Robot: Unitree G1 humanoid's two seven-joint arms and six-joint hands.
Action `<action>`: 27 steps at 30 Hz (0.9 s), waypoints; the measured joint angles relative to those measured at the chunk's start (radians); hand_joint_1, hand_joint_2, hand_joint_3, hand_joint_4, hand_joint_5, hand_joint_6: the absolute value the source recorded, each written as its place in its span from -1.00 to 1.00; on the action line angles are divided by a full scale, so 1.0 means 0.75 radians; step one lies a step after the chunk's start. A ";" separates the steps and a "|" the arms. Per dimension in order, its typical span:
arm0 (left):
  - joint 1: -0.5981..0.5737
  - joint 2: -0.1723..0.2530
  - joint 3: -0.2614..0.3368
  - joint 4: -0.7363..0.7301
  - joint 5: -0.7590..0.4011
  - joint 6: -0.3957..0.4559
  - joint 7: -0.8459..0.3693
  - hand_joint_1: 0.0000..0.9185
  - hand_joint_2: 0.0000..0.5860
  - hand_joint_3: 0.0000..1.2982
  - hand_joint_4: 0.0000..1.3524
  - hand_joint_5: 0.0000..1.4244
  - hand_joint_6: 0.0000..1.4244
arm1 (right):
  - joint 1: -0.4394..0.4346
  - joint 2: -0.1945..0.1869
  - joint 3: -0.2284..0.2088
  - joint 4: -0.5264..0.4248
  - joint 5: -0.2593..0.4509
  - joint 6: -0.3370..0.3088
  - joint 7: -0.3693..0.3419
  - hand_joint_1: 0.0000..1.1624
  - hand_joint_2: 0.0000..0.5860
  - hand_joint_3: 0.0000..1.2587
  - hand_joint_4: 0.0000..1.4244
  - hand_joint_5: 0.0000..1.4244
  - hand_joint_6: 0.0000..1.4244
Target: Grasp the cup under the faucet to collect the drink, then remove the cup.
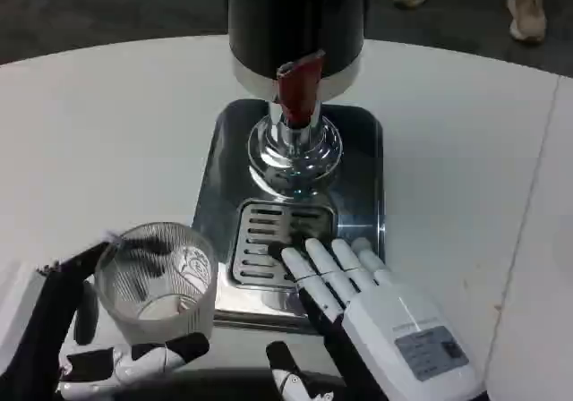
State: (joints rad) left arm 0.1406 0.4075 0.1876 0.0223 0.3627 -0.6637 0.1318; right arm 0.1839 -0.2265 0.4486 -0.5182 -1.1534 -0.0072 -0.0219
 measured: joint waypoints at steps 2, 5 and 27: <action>0.000 0.000 -0.001 0.000 0.000 0.000 0.000 0.42 -0.74 0.39 0.38 0.63 0.82 | -0.002 0.002 0.001 0.000 0.000 0.000 -0.006 -0.65 0.75 -0.87 -1.00 -1.00 -1.00; -0.001 0.000 -0.002 0.000 0.000 0.000 0.000 0.42 -0.74 0.39 0.37 0.63 0.80 | -0.005 0.003 0.001 0.000 0.000 -0.001 -0.016 -0.65 0.76 -0.87 -1.00 -1.00 -1.00; -0.105 -0.009 -0.021 0.084 0.059 0.028 0.016 0.42 -0.72 0.38 0.37 0.63 0.79 | -0.003 0.027 -0.013 0.001 0.003 0.000 -0.017 -0.61 0.81 -0.86 -1.00 -1.00 -1.00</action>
State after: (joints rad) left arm 0.0619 0.4011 0.1719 0.0853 0.4069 -0.6424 0.1437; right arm 0.1815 -0.2061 0.4390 -0.5174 -1.1514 -0.0072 -0.0345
